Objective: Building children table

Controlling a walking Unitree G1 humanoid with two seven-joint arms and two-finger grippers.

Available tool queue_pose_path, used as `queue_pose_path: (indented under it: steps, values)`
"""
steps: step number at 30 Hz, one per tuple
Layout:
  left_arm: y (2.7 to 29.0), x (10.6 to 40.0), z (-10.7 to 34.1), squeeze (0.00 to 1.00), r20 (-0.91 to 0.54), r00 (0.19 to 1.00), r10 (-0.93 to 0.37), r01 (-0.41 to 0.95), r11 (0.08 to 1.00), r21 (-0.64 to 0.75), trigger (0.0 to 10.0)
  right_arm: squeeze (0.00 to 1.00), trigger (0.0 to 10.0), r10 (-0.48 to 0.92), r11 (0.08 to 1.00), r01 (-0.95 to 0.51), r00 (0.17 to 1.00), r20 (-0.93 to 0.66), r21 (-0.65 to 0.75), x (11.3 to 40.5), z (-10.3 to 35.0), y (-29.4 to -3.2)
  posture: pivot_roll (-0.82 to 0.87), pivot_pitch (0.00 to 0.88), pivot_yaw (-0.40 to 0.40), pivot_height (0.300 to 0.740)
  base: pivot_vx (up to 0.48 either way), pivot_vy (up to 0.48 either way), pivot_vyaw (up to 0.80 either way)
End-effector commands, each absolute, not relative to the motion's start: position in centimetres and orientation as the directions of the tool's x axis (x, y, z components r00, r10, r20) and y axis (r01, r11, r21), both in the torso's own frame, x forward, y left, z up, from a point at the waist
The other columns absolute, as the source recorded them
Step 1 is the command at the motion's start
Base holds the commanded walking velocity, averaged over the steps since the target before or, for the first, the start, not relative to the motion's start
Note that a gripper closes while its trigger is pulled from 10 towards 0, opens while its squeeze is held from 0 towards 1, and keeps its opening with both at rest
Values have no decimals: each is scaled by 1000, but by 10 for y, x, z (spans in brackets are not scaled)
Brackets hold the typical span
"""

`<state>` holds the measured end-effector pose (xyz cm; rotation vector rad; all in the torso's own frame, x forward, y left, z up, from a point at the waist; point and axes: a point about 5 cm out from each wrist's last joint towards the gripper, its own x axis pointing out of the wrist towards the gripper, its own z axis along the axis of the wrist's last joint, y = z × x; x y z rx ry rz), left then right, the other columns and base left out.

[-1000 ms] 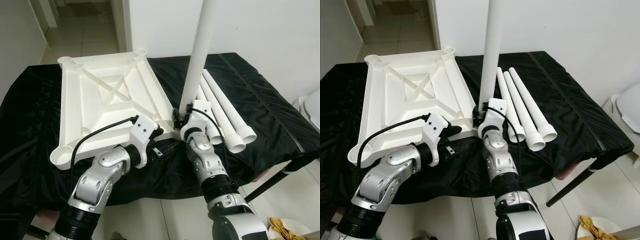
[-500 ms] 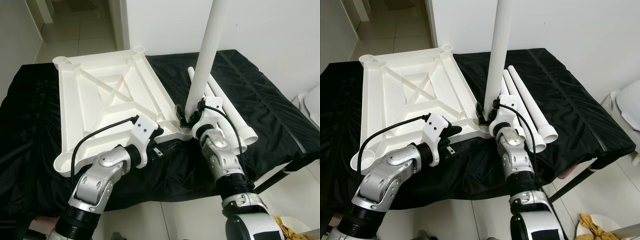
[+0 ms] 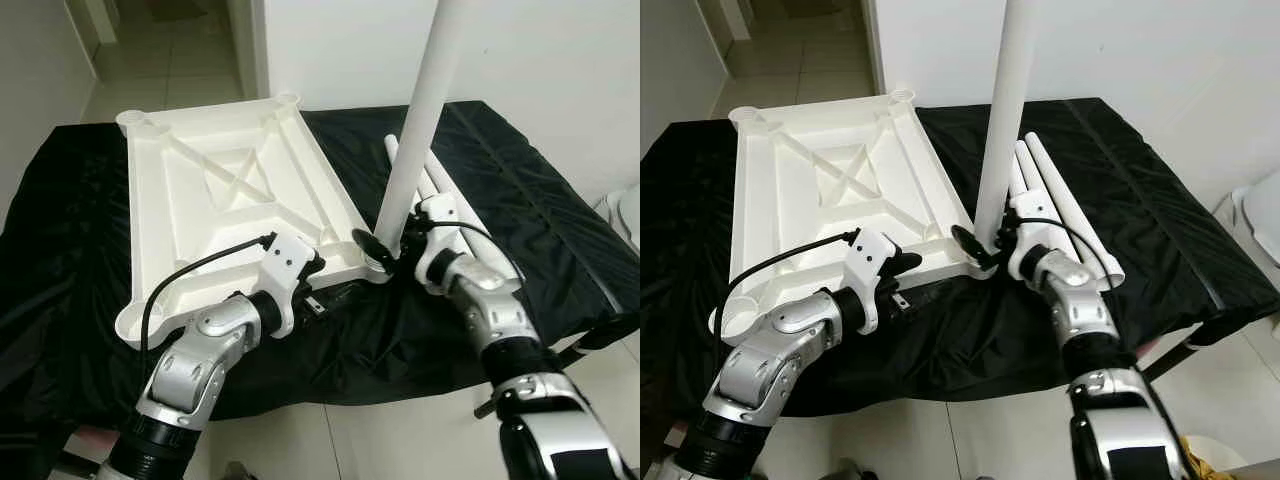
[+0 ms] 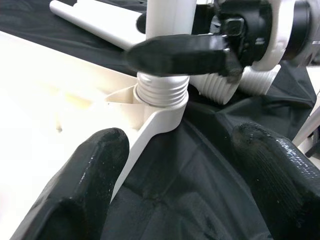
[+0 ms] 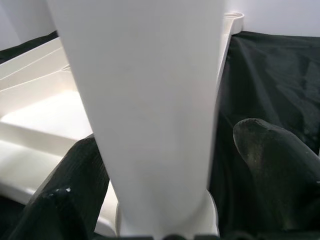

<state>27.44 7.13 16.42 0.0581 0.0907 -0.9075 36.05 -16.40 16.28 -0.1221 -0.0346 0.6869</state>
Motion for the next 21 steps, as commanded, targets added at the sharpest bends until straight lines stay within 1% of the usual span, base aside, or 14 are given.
queue_pose_path:
  steps: [1,6,12,13,14,15,16,17,18,20,21]
  values:
    - [72,274,164,0,-114,613,-781,787,617,10,10000,0,10000,657,747,-654,753,-15,-121,360,161,-163,-41,37,11,740,0,0,0]
    - [72,274,164,0,-113,616,-779,785,619,12,10000,0,10000,677,731,-675,736,-25,-103,364,158,-168,-38,38,15,740,0,0,0]
    - [72,274,165,0,-113,616,-780,786,618,13,10000,0,10000,704,706,-703,710,-16,-89,365,157,-162,-38,38,20,740,0,0,0]
    - [72,274,165,0,-113,615,-781,787,617,14,10000,0,6157,710,701,-708,704,-18,-86,366,156,-160,-38,38,22,740,0,0,0]
    - [72,274,165,0,-113,615,-781,787,617,14,10000,0,6157,710,701,-708,704,-18,-86,366,156,-160,-38,38,22,740,0,0,0]
    - [72,274,165,0,-114,614,-781,787,616,14,10000,0,4941,712,698,-710,702,-20,-90,366,155,-158,-37,36,24,740,0,0,0]
    - [72,274,165,0,-114,614,-781,787,616,14,10000,0,4941,712,698,-710,702,-20,-90,366,155,-158,-37,36,24,740,0,0,0]
    - [71,274,166,0,-113,610,-784,790,613,16,10000,0,1569,721,688,-719,693,-27,-96,367,152,-153,-35,33,25,740,0,0,0]
    - [71,274,166,0,-113,610,-785,791,612,17,10000,0,1098,723,685,-721,691,-29,-100,367,152,-151,-34,33,25,740,0,0,0]
    - [71,274,166,0,-112,609,-785,791,611,17,10000,0,1098,724,684,-723,689,-30,-101,367,151,-151,-34,33,25,740,0,0,0]
    - [71,275,166,0,-112,610,-785,791,612,18,10000,0,0,724,683,-723,689,-30,-100,367,151,-150,-33,31,24,740,0,0,0]
